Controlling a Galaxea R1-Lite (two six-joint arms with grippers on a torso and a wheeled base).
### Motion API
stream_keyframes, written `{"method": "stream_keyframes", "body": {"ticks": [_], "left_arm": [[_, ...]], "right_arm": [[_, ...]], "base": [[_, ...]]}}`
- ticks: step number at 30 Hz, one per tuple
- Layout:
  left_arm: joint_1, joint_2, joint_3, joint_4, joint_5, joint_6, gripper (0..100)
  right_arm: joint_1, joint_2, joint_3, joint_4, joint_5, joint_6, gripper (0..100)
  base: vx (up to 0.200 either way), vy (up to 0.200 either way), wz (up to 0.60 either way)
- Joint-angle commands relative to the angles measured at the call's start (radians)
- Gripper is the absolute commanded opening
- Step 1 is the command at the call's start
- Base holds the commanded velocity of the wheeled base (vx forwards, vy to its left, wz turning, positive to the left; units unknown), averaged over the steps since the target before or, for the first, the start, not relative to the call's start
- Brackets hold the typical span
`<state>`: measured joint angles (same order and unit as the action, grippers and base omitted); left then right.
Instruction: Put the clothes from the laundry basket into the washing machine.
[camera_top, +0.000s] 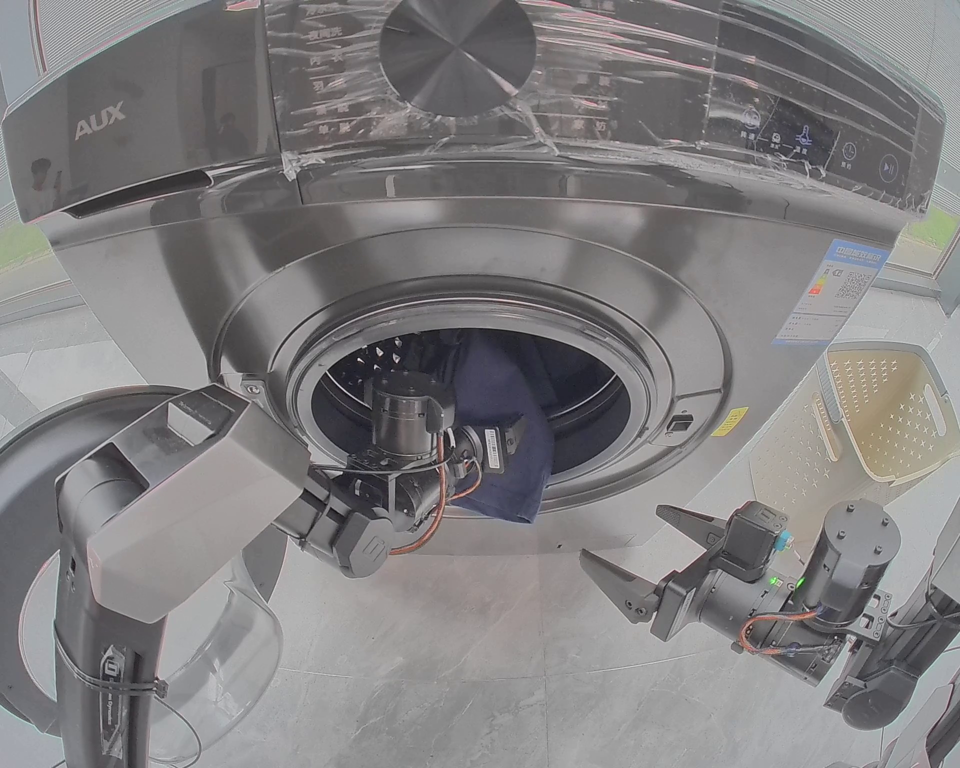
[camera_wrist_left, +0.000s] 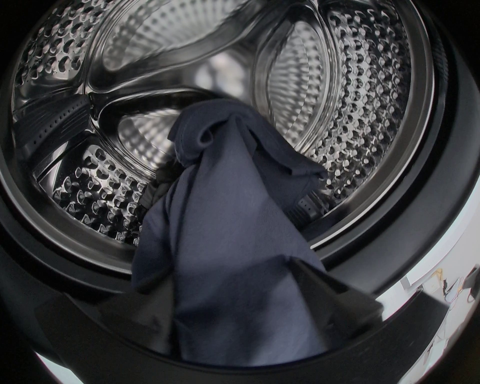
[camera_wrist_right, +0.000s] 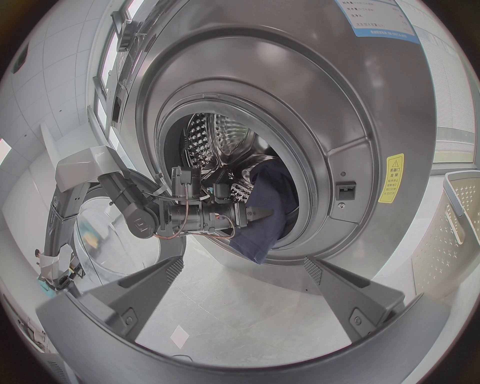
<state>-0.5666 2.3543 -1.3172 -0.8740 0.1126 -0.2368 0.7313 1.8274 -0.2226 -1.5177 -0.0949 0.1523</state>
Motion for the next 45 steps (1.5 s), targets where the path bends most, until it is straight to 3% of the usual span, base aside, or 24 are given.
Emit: {"method": "stream_keyframes", "body": {"ticks": [1,6,11,12,18,32,33,40,45], "left_arm": [[-0.007,0.048,-0.008,-0.003,-0.001,0.022,0],[-0.007,0.096,-0.050,-0.020,0.007,0.021,0],[0.011,0.129,-0.237,-0.052,0.047,0.021,0],[0.036,0.135,-0.333,-0.046,0.073,0.021,0],[0.079,0.163,-0.540,-0.014,0.088,0.017,0],[0.091,0.195,-0.642,-0.002,0.108,0.021,0],[0.091,0.195,-0.642,-0.003,0.108,0.021,100],[0.080,0.192,-0.631,-0.011,0.108,0.014,100],[0.071,0.174,-0.530,-0.031,0.111,0.014,100]], "right_arm": [[0.000,0.000,0.000,0.001,0.000,0.000,100],[-0.001,0.000,0.002,0.001,0.001,0.000,100],[0.004,-0.004,0.002,0.001,0.001,0.000,100],[0.005,-0.004,0.002,0.001,0.001,0.000,100],[0.004,-0.005,0.002,0.001,0.001,0.000,100],[0.004,-0.004,0.006,0.001,0.000,0.000,100],[0.004,-0.004,0.006,0.001,0.000,0.000,100],[0.004,-0.002,0.008,0.001,0.000,0.000,100],[0.004,-0.004,0.008,0.001,0.001,0.000,100]], "base": [[0.000,0.000,0.00],[0.000,0.000,0.00],[0.000,0.000,0.00],[0.000,0.000,0.00],[0.000,0.000,0.00],[0.000,0.000,0.00],[0.000,0.000,0.00],[0.000,0.000,0.00],[0.000,0.000,0.00]]}}
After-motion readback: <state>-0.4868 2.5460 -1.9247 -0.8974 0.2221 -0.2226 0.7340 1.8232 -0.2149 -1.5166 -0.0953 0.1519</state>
